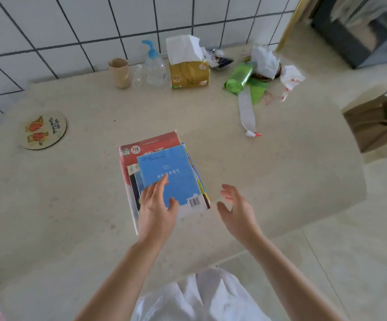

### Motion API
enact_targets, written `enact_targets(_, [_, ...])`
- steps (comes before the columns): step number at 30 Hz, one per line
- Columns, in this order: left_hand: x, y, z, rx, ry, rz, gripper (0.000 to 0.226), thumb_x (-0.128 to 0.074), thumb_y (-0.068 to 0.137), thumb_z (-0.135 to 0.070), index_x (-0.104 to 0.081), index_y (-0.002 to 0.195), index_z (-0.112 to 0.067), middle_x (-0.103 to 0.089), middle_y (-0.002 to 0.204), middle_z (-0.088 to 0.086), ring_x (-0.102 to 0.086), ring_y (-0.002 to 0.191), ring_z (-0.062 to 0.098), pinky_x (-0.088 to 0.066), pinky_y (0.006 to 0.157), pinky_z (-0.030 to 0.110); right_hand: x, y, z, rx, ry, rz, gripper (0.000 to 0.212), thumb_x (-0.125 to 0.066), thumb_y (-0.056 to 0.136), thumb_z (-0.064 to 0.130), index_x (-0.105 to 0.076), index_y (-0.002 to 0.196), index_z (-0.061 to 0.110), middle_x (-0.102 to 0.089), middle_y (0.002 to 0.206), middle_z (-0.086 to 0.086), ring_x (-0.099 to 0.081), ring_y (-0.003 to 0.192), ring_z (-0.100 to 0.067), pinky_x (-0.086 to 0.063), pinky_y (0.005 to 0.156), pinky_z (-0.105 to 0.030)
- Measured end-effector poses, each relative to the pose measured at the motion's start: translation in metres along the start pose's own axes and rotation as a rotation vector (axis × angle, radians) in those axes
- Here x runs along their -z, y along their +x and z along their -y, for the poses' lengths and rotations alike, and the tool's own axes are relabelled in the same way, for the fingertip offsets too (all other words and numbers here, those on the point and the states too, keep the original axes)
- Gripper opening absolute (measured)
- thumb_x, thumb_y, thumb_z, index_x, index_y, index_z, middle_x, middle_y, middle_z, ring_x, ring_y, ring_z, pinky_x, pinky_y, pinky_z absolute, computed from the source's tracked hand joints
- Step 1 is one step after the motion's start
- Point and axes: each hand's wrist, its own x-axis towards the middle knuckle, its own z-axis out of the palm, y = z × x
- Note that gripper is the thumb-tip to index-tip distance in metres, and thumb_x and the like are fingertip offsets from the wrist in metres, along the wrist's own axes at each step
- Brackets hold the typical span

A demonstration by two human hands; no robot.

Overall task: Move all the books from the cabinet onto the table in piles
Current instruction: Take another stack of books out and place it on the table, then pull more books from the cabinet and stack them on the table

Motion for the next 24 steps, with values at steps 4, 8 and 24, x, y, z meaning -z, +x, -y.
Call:
enact_targets(4, [-0.024, -0.031, -0.015, -0.164, -0.043, 0.196, 0.044, -0.064, 0.084, -0.005, -0.06, 0.127, -0.015, -0.067, 0.111, -0.003, -0.057, 0.109, 0.021, -0.043, 0.094, 0.029, 0.012, -0.047, -0.027, -0.077, 0.04, -0.146, 0.044, -0.059, 0.086, 0.003, -0.051, 0.129, 0.008, -0.066, 0.12, -0.008, -0.061, 0.114, -0.023, -0.042, 0.091, -0.029])
enact_targets(8, [-0.043, -0.066, -0.042, -0.175, -0.114, 0.486, 0.038, -0.059, 0.086, -0.007, -0.06, 0.12, -0.022, -0.067, 0.093, -0.012, -0.063, 0.089, 0.008, -0.05, 0.089, 0.032, 0.018, -0.106, -0.053, -0.161, 0.08, -0.283, 0.04, -0.059, 0.086, 0.003, -0.054, 0.126, 0.007, -0.065, 0.118, -0.008, -0.059, 0.113, -0.025, -0.042, 0.098, -0.032])
enact_targets(24, [-0.135, -0.302, -0.145, -0.893, -0.013, 1.248, 0.044, -0.066, 0.084, -0.004, -0.059, 0.12, -0.027, -0.069, 0.081, -0.015, -0.066, 0.075, -0.001, -0.054, 0.07, 0.015, 0.054, -0.43, -0.207, -0.734, 0.287, -0.96, 0.032, -0.059, 0.088, 0.007, -0.06, 0.121, 0.009, -0.066, 0.111, -0.003, -0.06, 0.104, -0.015, -0.038, 0.088, -0.017])
